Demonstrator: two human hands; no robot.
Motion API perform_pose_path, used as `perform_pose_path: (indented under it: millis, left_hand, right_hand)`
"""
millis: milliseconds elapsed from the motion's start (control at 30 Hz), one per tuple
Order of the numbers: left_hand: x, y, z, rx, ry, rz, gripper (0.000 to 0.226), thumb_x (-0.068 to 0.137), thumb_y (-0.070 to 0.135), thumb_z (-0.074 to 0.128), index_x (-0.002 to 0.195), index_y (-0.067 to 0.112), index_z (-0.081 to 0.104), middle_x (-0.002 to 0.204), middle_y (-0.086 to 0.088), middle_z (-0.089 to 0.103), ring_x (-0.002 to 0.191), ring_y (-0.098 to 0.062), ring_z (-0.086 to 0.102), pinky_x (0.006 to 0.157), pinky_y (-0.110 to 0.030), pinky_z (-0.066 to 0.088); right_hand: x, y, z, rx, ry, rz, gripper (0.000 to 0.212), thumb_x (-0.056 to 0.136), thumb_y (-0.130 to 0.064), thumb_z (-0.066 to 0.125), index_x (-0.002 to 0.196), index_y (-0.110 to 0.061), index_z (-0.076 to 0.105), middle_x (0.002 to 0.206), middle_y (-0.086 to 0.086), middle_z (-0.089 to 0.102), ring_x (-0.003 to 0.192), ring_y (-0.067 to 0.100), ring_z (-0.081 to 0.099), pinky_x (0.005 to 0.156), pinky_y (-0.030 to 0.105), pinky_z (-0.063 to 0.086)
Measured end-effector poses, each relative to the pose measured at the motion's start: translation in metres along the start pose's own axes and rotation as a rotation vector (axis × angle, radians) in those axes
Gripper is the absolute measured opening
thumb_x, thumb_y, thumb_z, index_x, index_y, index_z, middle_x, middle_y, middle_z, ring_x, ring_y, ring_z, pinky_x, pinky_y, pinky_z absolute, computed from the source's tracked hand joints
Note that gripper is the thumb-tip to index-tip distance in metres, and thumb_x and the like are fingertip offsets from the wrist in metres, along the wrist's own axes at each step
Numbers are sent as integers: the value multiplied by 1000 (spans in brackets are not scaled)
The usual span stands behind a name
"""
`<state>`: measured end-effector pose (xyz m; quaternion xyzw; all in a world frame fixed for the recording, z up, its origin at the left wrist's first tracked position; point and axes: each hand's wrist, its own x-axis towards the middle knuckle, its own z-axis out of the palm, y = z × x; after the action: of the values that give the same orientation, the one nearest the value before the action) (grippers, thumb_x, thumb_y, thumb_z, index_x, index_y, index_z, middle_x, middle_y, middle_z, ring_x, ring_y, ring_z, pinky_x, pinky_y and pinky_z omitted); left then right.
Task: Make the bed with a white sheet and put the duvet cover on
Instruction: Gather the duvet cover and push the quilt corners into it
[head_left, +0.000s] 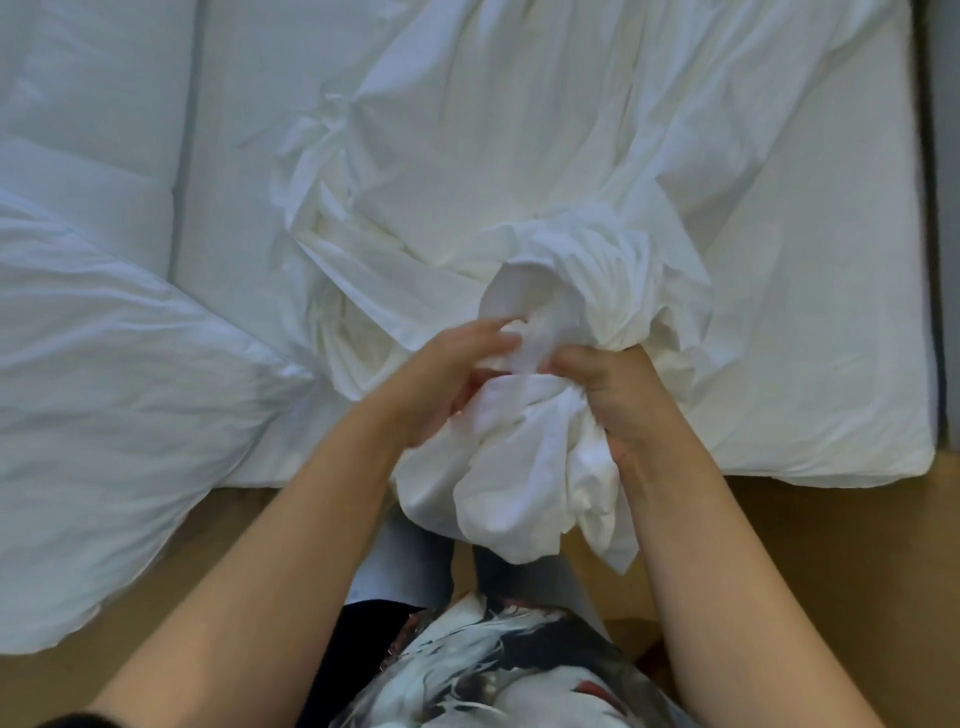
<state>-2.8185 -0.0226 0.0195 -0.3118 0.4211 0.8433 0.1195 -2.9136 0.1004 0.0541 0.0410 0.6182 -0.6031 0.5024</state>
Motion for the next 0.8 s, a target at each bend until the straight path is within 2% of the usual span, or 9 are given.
perform_pose_path:
  millis: [133,200,267,367,467,567,633,700,800]
  left_hand:
    - [-14,-36,8,61,188,96,19,83,26,60,97,33,70,99,4,72,94,-16,68,83,-32,54]
    - [-14,-39,9,111,227,112,25,88,21,57,104,38,67,102,8,71,97,-13,67,87,-36,53]
    - [-15,-41,12,196,244,94,22,90,26,57,105,40,66,98,12,71,92,-7,67,83,-29,52]
    - [-25,-45,16,341,241,44,15,91,32,55,89,32,70,87,6,72,84,-8,67,74,-23,53]
    - [-32,-43,3,463,249,4,22,93,24,52,93,9,68,94,-14,69,90,-26,65,86,-43,50]
    - [-36,-28,-25,536,306,15,21,91,19,52,95,14,71,95,-3,71,87,-11,64,82,-31,53]
    - [-40,-17,-46,565,417,45,25,89,14,52,103,23,71,100,10,69,91,0,60,75,-15,46]
    - [-45,-11,-72,626,560,81,29,89,12,51,110,21,69,107,10,67,97,-3,58,81,-15,41]
    - [-62,-11,-121,715,867,129,29,89,15,52,114,17,66,116,3,65,106,-11,57,88,-20,38]
  right_hand:
    - [-1,5,18,-78,137,15,18,67,7,61,82,-1,66,67,11,66,64,27,68,56,33,54]
    - [2,9,21,-120,212,38,20,73,10,58,89,1,65,75,17,68,71,31,68,62,38,56]
    - [3,10,22,-167,239,64,24,73,8,59,96,2,65,88,23,68,81,36,68,73,46,57]
    - [4,10,25,-300,205,51,25,72,9,61,91,-7,65,81,13,68,74,24,69,64,35,58]
    - [9,11,42,-460,173,21,25,70,12,59,90,-2,63,77,11,64,69,22,65,57,30,53]
    - [23,11,66,-565,191,-4,19,69,10,57,81,-4,60,73,10,60,73,29,63,59,32,50]
    - [33,9,86,-571,168,-16,19,70,10,57,85,0,60,76,13,60,78,37,64,61,39,53]
    - [41,9,105,-567,104,-32,21,70,10,57,85,-5,61,80,12,62,80,35,65,65,44,55]
    - [47,18,135,-583,-5,-41,32,71,7,61,82,-22,57,83,3,64,76,19,64,66,35,55]
